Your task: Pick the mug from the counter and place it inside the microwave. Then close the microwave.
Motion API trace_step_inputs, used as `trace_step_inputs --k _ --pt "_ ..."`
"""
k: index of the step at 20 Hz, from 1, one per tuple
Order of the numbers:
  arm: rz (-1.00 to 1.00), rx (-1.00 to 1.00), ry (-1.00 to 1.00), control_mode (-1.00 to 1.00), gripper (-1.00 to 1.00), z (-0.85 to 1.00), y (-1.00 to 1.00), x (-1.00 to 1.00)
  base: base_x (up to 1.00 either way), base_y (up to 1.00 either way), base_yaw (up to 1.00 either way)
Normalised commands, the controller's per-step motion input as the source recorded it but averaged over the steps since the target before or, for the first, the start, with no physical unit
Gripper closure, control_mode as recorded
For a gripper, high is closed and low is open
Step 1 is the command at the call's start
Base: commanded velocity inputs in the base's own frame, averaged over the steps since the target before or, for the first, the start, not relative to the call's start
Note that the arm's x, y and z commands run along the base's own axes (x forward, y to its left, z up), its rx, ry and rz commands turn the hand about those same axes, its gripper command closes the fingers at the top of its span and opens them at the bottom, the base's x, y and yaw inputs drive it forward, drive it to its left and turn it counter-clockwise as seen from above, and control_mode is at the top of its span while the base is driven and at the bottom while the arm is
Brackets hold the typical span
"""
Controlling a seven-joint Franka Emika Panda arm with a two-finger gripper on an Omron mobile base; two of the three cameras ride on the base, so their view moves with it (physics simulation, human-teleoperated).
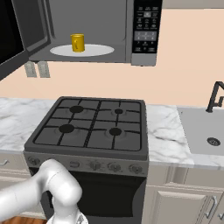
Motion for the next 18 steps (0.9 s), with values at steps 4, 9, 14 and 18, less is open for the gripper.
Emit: trace_step_inputs --k 4,9,14,18 --pt "0.00 0.00 0.03 -1.00 -1.00 -0.01 -0.15 0.20 0.00 0.00 0.00" --pt "0.00 0.00 0.05 -1.00 -1.00 0.00 -0.06 0.23 0.00 0.00 0.00" --pt "0.00 0.00 0.08 -1.00 -1.00 0.00 -0.10 0.37 0.00 0.00 0.00" --pt "0.01 0.00 0.11 -1.00 -1.00 0.00 -0.02 0.35 0.00 0.00 0.00"
